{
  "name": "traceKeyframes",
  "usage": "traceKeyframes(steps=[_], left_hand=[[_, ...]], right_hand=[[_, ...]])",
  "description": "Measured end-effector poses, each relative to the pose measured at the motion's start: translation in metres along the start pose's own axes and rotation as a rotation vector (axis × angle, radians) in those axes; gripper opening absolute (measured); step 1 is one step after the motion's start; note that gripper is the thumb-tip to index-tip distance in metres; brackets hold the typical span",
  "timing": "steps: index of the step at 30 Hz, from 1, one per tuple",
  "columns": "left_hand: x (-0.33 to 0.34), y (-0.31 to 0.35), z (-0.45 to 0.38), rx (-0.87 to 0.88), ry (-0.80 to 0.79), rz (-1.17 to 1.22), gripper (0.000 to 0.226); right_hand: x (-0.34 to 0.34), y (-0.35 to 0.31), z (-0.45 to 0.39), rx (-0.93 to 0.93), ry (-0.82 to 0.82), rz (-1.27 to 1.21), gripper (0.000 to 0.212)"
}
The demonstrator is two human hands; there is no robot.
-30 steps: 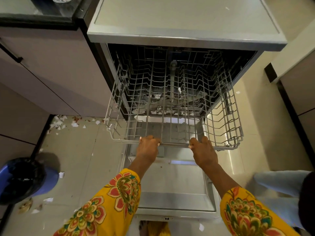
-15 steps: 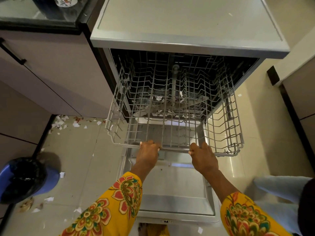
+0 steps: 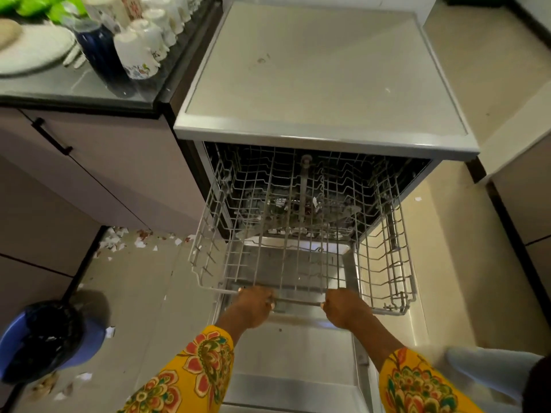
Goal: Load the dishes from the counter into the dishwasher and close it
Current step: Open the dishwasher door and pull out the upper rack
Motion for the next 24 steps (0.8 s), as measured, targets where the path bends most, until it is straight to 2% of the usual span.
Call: traceKeyframes(steps=[3, 8, 16, 21, 24], left_hand=[[0.001, 0.000, 0.003, -0.035, -0.021, -0.053, 0.040], [-0.006, 0.003, 0.012, -0.043, -0.010, -0.047, 0.042], [-0.039, -0.021, 0.033, -0.133, 0.193, 0.131, 0.039], [-0.065, -0.040, 0.054, -0.106, 0.336, 0.230, 0.049], [-0.077, -0.058, 0.068, -0.078, 0.371, 0.256, 0.047]], right_hand=[[0.002, -0.012, 0.004, -0.044, -0.024, -0.047, 0.042], [0.012, -0.033, 0.009, -0.092, -0.063, 0.011, 0.047], [-0.025, -0.079, 0.014, -0.155, 0.044, -0.001, 0.033], [-0.049, -0.114, 0.022, -0.163, 0.094, 0.026, 0.038], [-0.057, -0.142, 0.031, -0.182, 0.118, 0.060, 0.042]])
Point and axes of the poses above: each hand's wrist, its own z-axis away from the middle knuckle, its own x-axis out of the palm, y = z × x, the point moved 4 cm from there along -z, towards the middle knuckle, and after that the axes turned 1 degree about -y, right-handed, at the moved point
